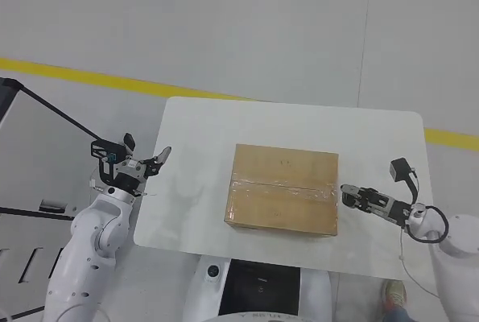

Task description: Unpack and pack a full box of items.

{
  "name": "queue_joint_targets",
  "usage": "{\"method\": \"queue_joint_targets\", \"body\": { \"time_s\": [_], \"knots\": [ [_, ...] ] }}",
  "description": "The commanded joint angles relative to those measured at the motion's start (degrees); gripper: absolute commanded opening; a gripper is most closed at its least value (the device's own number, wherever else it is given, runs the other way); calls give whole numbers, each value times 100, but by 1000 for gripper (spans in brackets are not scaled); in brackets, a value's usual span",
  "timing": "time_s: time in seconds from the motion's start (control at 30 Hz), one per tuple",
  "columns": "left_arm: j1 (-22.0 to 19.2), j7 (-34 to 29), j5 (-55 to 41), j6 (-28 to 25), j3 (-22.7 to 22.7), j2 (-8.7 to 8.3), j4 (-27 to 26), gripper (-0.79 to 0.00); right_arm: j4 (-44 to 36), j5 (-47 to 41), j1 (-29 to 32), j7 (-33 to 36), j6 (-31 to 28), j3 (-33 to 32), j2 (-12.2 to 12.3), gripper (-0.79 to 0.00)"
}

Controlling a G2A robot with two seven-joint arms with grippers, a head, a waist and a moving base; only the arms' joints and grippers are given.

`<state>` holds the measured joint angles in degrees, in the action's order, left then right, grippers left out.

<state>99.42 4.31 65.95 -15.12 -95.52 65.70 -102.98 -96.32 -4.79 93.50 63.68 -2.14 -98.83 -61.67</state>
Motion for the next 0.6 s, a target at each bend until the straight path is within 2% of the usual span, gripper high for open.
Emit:
{"method": "queue_joint_targets", "body": {
  "time_s": [0.0, 0.03, 0.3, 0.57],
  "knots": [
    [0, 0, 0, 0, 0, 0, 0, 0, 28, 50, -50, -26, 18, 65, 7, -683],
    [0, 0, 0, 0, 0, 0, 0, 0, 37, 67, -74, -24, 30, 90, 12, -785],
    [0, 0, 0, 0, 0, 0, 0, 0, -145, -94, -113, 181, 89, 114, 63, -785],
    [0, 0, 0, 0, 0, 0, 0, 0, -880, -454, -354, 423, 322, 310, 99, -785]
  ]
}}
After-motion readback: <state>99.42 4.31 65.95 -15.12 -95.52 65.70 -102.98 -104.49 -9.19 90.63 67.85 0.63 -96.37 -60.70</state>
